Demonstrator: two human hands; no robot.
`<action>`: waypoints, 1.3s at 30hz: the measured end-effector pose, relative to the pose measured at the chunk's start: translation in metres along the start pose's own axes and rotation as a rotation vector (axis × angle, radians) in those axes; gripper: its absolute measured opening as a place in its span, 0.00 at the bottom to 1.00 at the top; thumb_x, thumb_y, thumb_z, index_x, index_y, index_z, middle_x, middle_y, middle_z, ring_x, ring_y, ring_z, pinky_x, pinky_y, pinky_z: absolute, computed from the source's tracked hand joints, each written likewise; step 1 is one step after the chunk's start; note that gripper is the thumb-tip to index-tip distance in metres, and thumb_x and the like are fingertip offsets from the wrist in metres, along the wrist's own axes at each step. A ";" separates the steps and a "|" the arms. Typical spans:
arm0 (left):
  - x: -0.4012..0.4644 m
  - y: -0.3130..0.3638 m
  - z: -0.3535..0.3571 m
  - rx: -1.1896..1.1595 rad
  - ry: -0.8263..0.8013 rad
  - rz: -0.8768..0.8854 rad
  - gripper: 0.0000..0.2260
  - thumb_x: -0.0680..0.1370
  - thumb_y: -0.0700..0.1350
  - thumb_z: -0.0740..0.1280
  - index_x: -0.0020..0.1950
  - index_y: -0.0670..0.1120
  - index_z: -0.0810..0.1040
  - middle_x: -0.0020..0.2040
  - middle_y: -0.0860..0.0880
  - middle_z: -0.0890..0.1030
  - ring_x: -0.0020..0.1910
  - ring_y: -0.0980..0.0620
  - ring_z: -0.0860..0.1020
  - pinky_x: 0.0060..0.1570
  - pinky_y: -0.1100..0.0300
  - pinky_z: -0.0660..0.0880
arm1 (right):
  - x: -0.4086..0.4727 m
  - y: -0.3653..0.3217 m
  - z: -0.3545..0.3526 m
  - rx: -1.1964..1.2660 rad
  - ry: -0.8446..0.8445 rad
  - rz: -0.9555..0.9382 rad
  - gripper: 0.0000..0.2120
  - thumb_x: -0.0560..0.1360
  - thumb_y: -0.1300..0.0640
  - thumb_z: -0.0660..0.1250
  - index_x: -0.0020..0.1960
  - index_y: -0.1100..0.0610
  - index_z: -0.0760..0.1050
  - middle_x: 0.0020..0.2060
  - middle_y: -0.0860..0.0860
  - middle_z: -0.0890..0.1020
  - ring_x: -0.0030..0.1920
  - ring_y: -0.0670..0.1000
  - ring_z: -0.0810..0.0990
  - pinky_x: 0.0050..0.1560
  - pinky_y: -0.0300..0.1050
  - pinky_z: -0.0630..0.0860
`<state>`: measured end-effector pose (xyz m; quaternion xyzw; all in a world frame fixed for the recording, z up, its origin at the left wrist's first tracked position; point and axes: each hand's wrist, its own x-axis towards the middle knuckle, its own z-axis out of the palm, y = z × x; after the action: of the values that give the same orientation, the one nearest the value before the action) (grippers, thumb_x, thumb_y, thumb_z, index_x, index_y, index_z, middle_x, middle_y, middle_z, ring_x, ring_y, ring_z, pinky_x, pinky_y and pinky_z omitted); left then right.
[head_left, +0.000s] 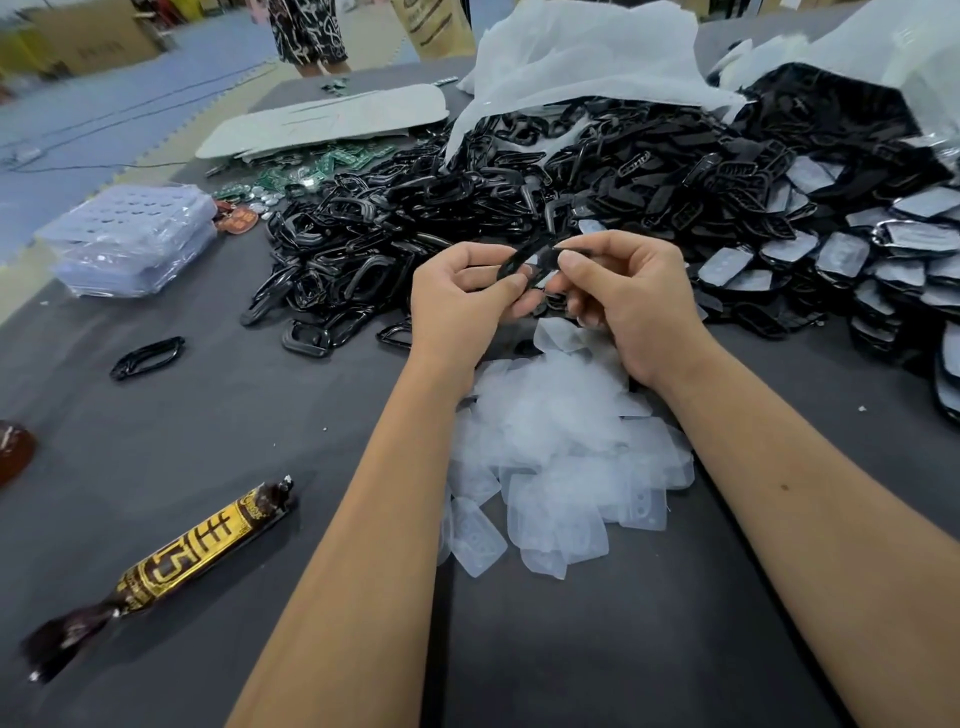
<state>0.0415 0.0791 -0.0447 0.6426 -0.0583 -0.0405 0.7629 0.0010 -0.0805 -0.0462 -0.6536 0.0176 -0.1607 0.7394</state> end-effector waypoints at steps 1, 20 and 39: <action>0.000 0.000 0.000 -0.004 -0.008 0.000 0.08 0.76 0.30 0.73 0.51 0.40 0.82 0.44 0.41 0.88 0.46 0.40 0.87 0.46 0.56 0.85 | 0.000 0.000 0.000 -0.010 0.006 -0.001 0.02 0.79 0.65 0.71 0.51 0.63 0.80 0.37 0.57 0.86 0.28 0.49 0.76 0.26 0.38 0.70; 0.003 -0.002 0.002 0.048 -0.050 -0.029 0.17 0.78 0.25 0.60 0.52 0.41 0.86 0.41 0.46 0.87 0.41 0.44 0.87 0.43 0.61 0.83 | 0.001 0.007 0.004 -0.256 0.091 0.008 0.08 0.76 0.62 0.76 0.40 0.60 0.80 0.30 0.53 0.85 0.23 0.45 0.77 0.25 0.37 0.71; 0.002 0.000 0.002 -0.078 -0.115 -0.067 0.09 0.77 0.27 0.69 0.54 0.37 0.83 0.42 0.42 0.86 0.36 0.48 0.85 0.35 0.65 0.79 | -0.001 0.003 -0.001 -0.136 0.106 0.063 0.11 0.70 0.62 0.82 0.43 0.57 0.79 0.30 0.50 0.84 0.26 0.47 0.79 0.23 0.39 0.72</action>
<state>0.0435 0.0771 -0.0442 0.6106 -0.0788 -0.1048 0.7810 0.0009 -0.0807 -0.0495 -0.6919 0.0885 -0.1702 0.6960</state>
